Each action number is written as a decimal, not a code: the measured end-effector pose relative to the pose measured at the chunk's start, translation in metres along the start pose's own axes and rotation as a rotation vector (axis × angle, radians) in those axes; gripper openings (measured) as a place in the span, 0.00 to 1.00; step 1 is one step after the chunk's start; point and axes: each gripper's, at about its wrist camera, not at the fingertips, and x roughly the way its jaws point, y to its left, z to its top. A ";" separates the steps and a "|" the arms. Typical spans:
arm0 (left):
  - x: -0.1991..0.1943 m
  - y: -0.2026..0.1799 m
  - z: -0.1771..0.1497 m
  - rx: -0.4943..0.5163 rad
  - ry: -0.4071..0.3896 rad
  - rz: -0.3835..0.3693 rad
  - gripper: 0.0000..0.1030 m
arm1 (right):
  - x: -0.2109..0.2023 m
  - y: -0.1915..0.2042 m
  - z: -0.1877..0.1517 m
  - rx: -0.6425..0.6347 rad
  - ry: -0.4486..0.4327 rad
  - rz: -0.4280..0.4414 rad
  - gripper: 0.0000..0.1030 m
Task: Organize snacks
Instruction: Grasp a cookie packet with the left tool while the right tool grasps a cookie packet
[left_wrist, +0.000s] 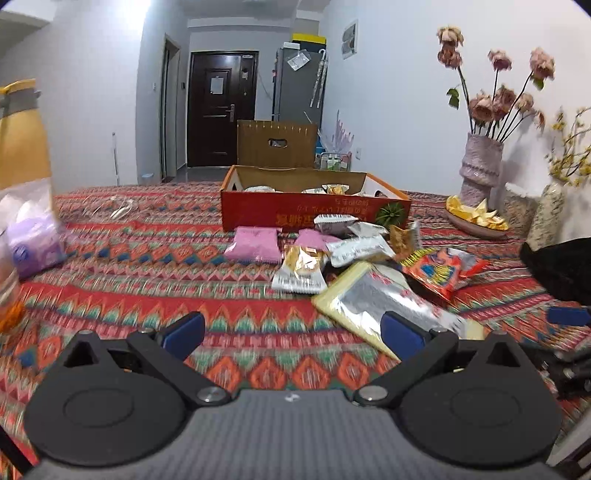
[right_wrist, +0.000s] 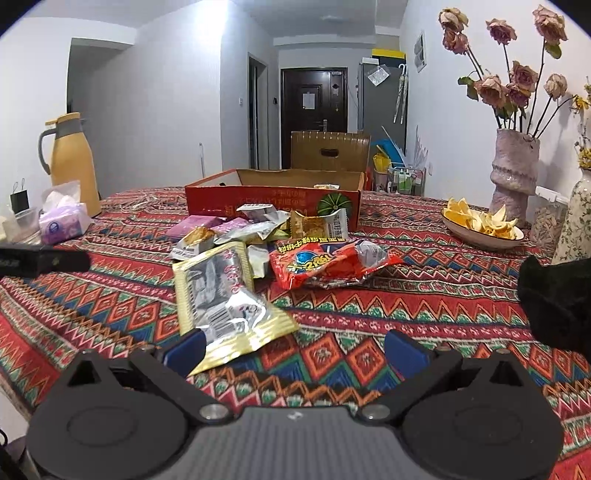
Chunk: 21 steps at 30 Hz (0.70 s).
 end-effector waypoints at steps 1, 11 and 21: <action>0.016 -0.002 0.008 0.021 0.018 0.014 1.00 | 0.005 0.000 0.002 -0.002 0.003 -0.001 0.99; 0.148 0.000 0.049 0.113 0.134 -0.065 0.81 | 0.039 -0.009 0.040 -0.019 -0.027 -0.038 0.97; 0.178 0.015 0.043 0.071 0.175 -0.142 0.45 | 0.103 -0.028 0.080 0.009 -0.008 -0.040 0.96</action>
